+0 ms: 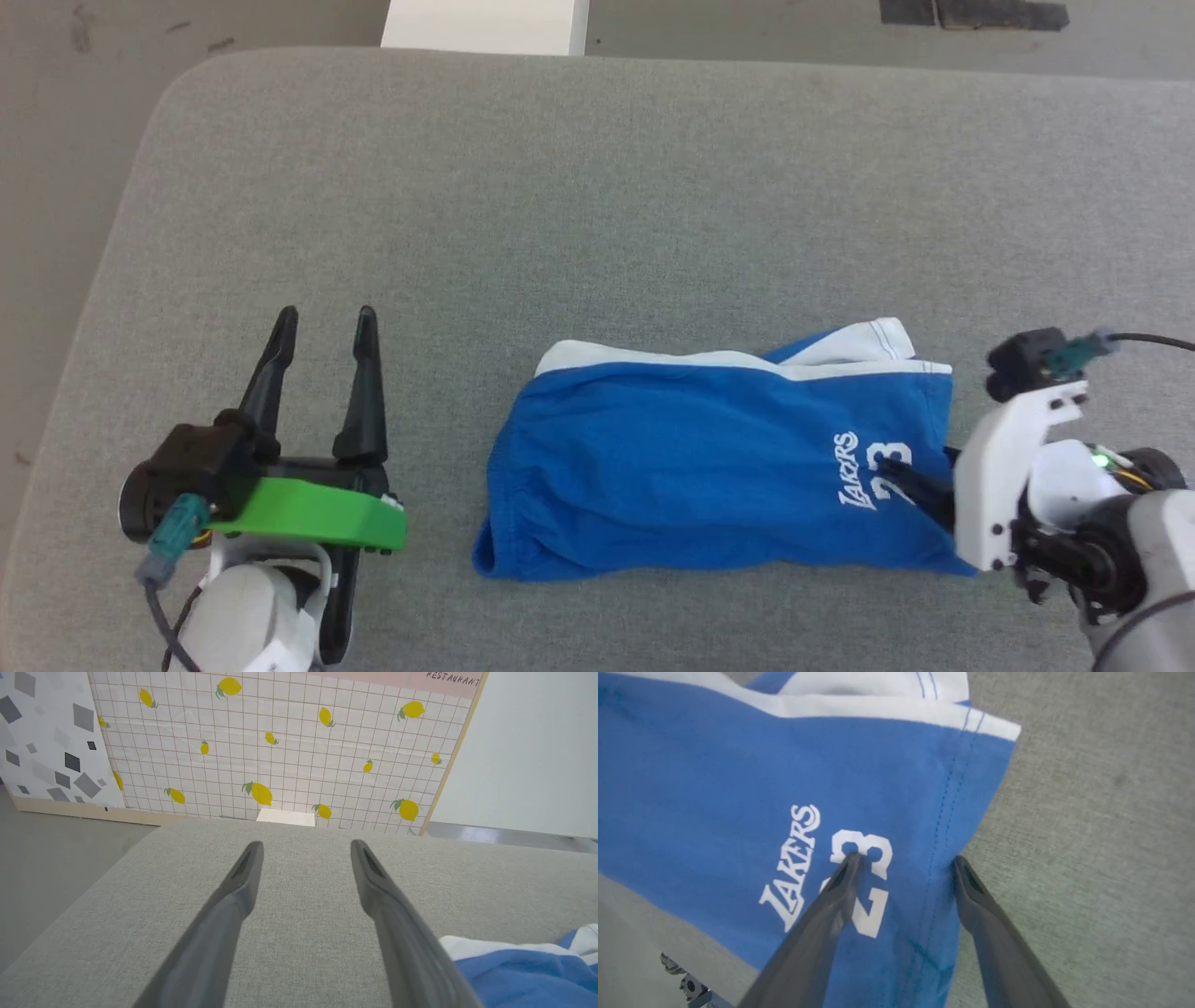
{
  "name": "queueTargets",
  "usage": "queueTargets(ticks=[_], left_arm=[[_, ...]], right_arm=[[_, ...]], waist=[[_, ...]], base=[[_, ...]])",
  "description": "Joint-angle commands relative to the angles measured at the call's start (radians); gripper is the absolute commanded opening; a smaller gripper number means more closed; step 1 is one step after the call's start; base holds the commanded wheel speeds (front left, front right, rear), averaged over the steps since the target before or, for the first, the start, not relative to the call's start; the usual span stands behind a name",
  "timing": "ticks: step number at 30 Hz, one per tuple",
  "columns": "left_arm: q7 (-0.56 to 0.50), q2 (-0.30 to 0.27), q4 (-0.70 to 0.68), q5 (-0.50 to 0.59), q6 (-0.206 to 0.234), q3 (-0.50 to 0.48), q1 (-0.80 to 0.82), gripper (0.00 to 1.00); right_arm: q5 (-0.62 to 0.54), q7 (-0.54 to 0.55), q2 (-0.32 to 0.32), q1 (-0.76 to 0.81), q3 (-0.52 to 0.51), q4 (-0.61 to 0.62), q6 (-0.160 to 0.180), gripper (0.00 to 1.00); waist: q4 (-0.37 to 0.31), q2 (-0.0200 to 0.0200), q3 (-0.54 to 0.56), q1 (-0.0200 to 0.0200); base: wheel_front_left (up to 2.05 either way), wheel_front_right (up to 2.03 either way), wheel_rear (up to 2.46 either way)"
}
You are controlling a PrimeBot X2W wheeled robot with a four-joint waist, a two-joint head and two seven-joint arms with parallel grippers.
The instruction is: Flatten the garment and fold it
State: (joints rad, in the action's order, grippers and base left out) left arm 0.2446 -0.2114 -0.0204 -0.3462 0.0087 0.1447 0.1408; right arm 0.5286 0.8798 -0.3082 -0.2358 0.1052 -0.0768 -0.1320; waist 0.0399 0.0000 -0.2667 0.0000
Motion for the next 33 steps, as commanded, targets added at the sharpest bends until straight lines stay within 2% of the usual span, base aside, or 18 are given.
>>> queueTargets(ticks=[1, 10, 11, 12, 13, 19, 24, 33], left_arm=[[0.010, 0.008, 0.005, 0.016, 0.000, 0.002, 0.022, 1.00], [0.017, 0.042, 0.018, 0.041, -0.001, 0.000, 0.024, 1.00], [0.017, 0.045, 0.016, 0.042, -0.001, -0.002, 0.024, 1.00], [0.017, 0.049, 0.013, 0.044, -0.002, -0.005, 0.023, 1.00], [0.017, 0.052, 0.012, 0.046, -0.002, -0.007, 0.022, 1.00], [0.017, 0.069, 0.005, 0.055, -0.010, -0.018, 0.009, 1.00], [0.017, 0.083, -0.002, 0.061, -0.022, -0.024, 0.003, 1.00], [0.017, 0.096, 0.001, 0.069, -0.037, -0.036, -0.013, 1.00]], right_arm=[[0.011, 0.002, 0.002, -0.023, 0.025, -0.013, 0.001, 1.00], [0.035, -0.025, -0.003, -0.074, 0.116, -0.079, 0.001, 1.00], [0.036, -0.028, -0.007, -0.078, 0.119, -0.084, 0.001, 0.42], [0.037, -0.034, -0.013, -0.081, 0.119, -0.089, 0.001, 0.05], [0.038, -0.040, -0.016, -0.084, 0.118, -0.094, 0.001, 0.00], [0.045, -0.066, -0.044, -0.083, 0.076, -0.117, 0.001, 0.00], [0.042, -0.061, -0.083, -0.060, 0.002, -0.126, 0.001, 0.00], [-0.063, -0.012, -0.157, -0.015, -0.160, -0.146, 0.001, 0.00]], waist=[[0.003, 0.0000, -0.008, 0.0000], [0.009, 0.0000, -0.020, 0.0000], [0.009, 0.0000, -0.021, 0.0000], [0.008, 0.0000, -0.021, 0.0000], [0.008, 0.0000, -0.021, 0.0000], [0.001, 0.0000, -0.011, 0.0000], [-0.005, 0.0000, -0.002, 0.0000], [-0.018, 0.0000, 0.018, 0.0000]], base=[[0.00, 0.00, 0.00], [0.00, 0.00, 0.00], [0.00, 0.00, 0.00], [0.00, 0.00, 0.00], [0.00, 0.00, 0.00], [0.00, 0.00, 0.00], [0.00, 0.00, 0.00], [0.00, 0.00, 0.00]])
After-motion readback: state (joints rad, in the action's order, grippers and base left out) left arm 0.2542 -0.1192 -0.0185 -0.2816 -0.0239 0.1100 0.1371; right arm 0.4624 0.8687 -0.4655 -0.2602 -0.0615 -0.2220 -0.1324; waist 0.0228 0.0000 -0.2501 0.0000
